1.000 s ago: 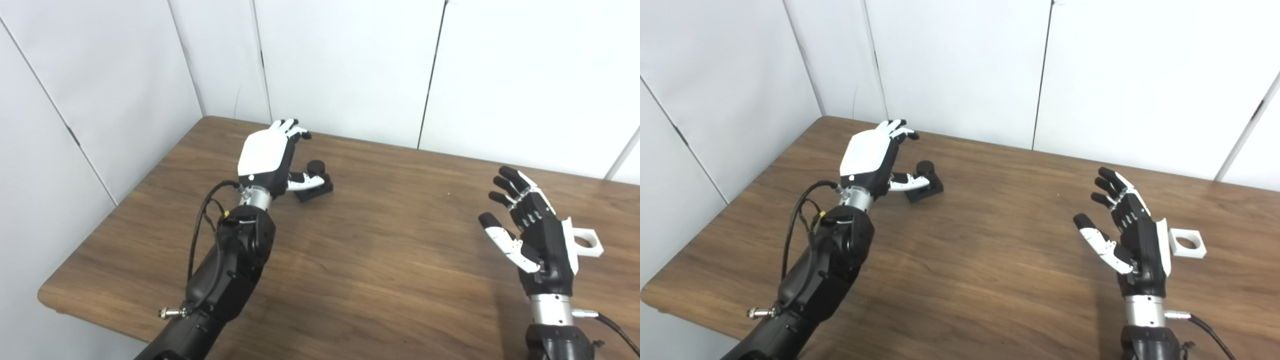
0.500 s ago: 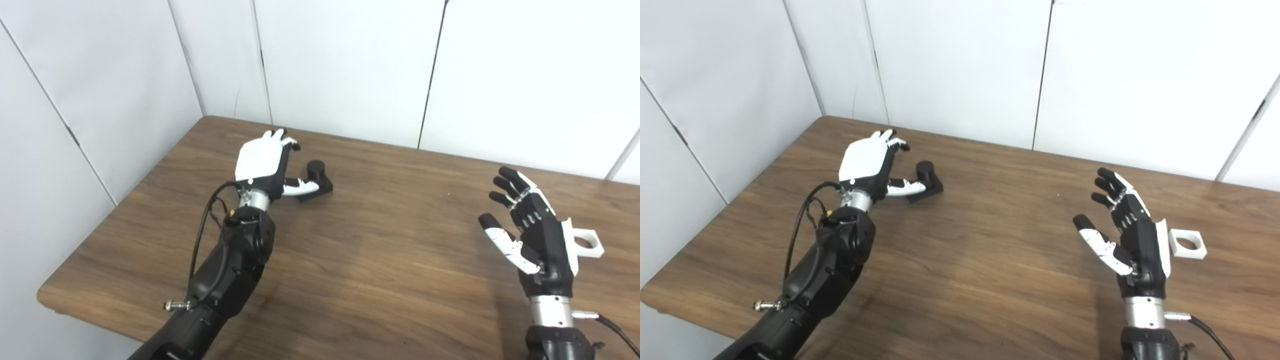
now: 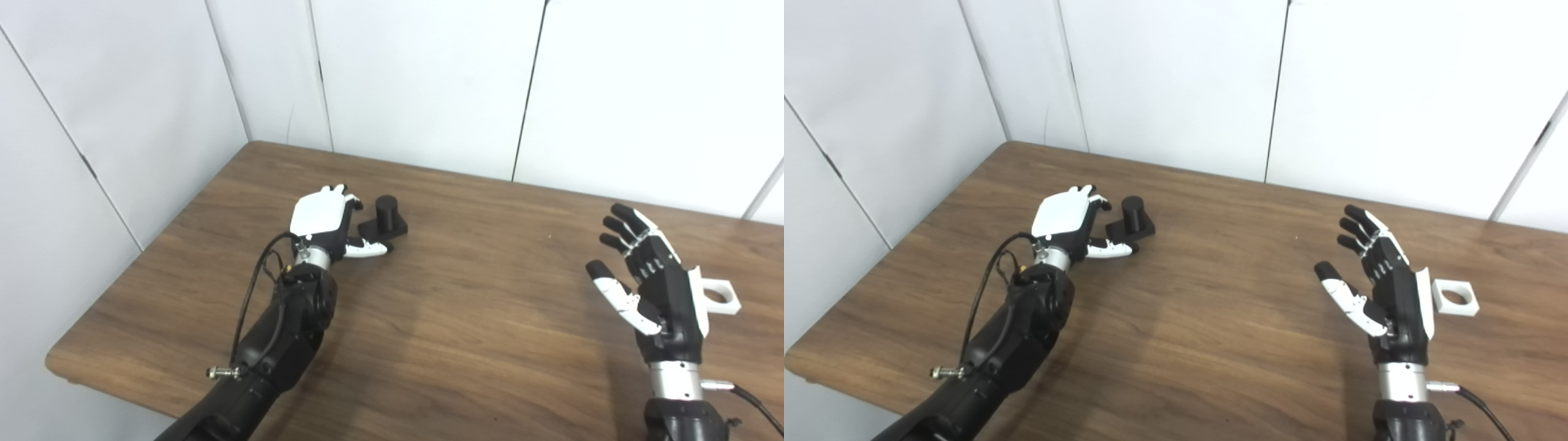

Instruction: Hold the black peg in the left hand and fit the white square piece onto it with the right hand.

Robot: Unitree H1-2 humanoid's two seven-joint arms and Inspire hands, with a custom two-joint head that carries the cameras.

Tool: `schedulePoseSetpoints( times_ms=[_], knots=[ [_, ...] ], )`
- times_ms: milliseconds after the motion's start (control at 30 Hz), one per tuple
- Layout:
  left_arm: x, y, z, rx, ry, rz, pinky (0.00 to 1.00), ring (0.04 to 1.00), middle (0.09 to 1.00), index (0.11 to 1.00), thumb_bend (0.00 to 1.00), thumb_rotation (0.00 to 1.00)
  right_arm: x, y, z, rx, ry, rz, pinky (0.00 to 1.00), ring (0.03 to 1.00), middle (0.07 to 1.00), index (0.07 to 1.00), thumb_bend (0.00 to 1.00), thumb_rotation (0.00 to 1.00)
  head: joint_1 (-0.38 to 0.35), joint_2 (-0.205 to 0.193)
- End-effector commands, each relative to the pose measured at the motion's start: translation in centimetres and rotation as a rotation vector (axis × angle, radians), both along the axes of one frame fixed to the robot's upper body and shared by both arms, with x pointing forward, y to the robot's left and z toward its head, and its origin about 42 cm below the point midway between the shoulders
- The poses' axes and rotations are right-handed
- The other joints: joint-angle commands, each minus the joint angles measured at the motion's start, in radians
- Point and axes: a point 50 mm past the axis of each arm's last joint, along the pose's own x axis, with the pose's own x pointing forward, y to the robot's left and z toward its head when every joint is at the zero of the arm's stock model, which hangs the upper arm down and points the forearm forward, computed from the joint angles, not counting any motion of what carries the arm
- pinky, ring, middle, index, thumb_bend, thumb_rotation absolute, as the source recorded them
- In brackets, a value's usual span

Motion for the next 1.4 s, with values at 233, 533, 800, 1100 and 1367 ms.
schedulePoseSetpoints(
  times_ms=[233,533,800,1100,1367],
  knots=[
    [2.0,0.2,1.3,0.019,-0.062,0.0,0.86,0.961,0.946,0.754,0.88,0.56,-4.7,-2.9,-6.2,-0.004,0.203,-0.069,0.79,0.836,0.859,0.791,0.53,0.33,-0.002,0.002],
    [2.4,0.3,-0.1,-0.013,-0.05,-0.019,0.87,0.943,0.916,0.648,0.79,0.49,-4.9,-2.9,-6.3,-0.011,0.206,-0.067,0.77,0.833,0.863,0.803,0.51,0.33,-0.005,0.005],
    [2.4,0.5,-1.3,-0.075,-0.053,-0.045,0.88,0.935,0.865,0.53,0.73,0.36,-5.0,-2.9,-6.3,0.001,0.204,-0.068,0.76,0.829,0.86,0.801,0.5,0.33,-0.008,0.011],
    [2.1,0.3,-1.6,-0.097,-0.06,-0.081,0.85,0.906,0.834,0.486,0.52,0.09,-5.1,-3.1,-6.2,0.0,0.194,-0.073,0.76,0.815,0.859,0.797,0.49,0.37,-0.015,0.017],
    [2.0,0.3,-1.9,-0.122,-0.042,-0.113,0.84,0.895,0.826,0.483,0.52,0.08,-5.2,-3.1,-6.1,-0.006,0.196,-0.075,0.76,0.82,0.859,0.798,0.5,0.4,-0.022,0.021]
  ],
)
